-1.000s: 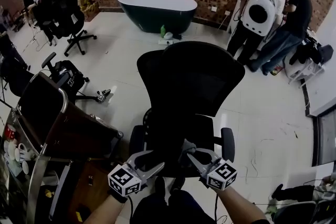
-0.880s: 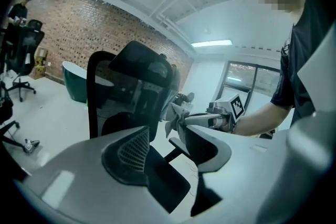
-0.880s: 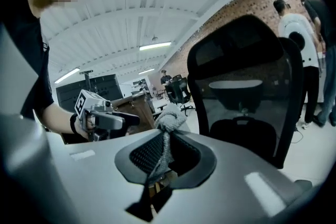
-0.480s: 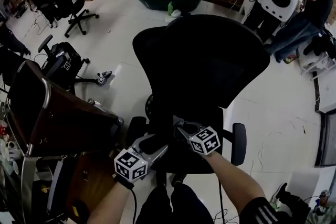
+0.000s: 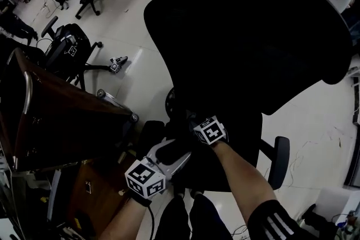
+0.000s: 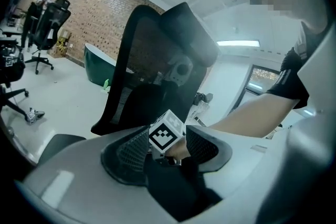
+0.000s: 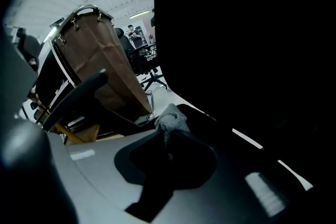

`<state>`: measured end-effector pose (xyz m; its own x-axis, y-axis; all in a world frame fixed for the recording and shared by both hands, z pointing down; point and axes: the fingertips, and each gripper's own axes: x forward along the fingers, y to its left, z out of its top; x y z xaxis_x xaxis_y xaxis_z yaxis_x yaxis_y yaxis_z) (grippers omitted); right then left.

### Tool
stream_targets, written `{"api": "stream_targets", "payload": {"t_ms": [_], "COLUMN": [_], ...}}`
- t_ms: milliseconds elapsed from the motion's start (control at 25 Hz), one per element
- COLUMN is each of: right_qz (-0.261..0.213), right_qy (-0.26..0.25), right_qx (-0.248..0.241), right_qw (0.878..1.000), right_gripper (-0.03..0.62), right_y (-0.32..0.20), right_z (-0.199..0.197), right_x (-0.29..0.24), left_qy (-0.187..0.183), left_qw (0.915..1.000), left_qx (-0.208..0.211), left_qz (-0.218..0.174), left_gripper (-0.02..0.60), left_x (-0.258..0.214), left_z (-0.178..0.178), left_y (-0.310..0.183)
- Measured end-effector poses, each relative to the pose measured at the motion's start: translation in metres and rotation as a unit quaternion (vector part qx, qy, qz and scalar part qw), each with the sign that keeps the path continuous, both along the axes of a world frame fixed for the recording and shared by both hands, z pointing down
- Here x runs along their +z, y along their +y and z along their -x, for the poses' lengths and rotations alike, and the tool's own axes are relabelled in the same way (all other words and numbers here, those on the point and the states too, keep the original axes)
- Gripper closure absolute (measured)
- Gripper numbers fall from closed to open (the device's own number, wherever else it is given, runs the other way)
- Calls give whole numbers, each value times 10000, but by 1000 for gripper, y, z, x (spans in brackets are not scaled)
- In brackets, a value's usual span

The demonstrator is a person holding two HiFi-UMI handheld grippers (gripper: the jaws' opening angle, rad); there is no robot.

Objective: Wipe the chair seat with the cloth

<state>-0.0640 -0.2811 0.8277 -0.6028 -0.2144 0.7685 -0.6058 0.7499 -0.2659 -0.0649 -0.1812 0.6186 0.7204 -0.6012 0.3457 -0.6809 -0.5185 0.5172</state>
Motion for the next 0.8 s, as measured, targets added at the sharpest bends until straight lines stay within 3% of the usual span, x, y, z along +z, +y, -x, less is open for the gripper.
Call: {"api": "stream_targets", "payload": {"t_ms": [160, 400, 560, 800], "right_qz": [-29, -205, -144, -80], "right_qy": [1, 846, 1043, 1849], "right_qx": [-200, -773, -568, 144], "right_qw": [9998, 9932, 9928, 9826], "right_gripper": [551, 551, 551, 553], "right_y": [-8, -9, -9, -3], "right_z": [37, 26, -24, -168], "right_x": [26, 75, 86, 95], "left_qy": [-26, -16, -69, -74], "left_qw": [9999, 9998, 9995, 9989], "left_qx": [26, 136, 217, 319], "left_qz": [100, 137, 201, 325], "left_gripper": [339, 338, 339, 341], "left_x": [16, 28, 31, 41], "left_z": [3, -1, -1, -9], "left_y": [2, 7, 15, 24]}}
